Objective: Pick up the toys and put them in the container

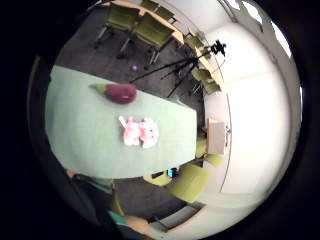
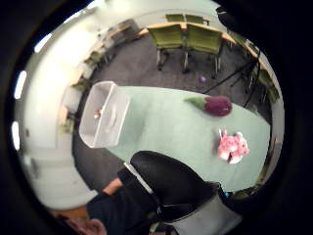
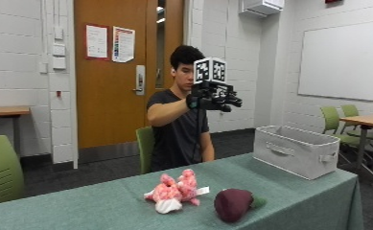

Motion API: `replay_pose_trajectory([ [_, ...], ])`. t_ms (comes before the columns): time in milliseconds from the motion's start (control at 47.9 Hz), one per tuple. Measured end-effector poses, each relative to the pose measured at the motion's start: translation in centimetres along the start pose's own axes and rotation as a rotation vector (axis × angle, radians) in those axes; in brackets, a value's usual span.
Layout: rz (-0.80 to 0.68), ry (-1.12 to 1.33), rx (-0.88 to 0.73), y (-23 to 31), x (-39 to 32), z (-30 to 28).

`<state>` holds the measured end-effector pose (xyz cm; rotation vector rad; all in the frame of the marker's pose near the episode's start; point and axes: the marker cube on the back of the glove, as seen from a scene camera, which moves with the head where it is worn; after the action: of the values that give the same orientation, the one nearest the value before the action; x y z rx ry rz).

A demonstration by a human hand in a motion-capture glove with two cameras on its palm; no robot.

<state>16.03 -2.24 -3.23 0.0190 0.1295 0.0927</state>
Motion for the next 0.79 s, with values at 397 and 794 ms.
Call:
replay_pose_trajectory([
  [397,0.109,-0.137,-0.156,1.6,12.4,18.1],
  [794,0.203,-0.147,-0.335,5.2,15.3,28.3],
])
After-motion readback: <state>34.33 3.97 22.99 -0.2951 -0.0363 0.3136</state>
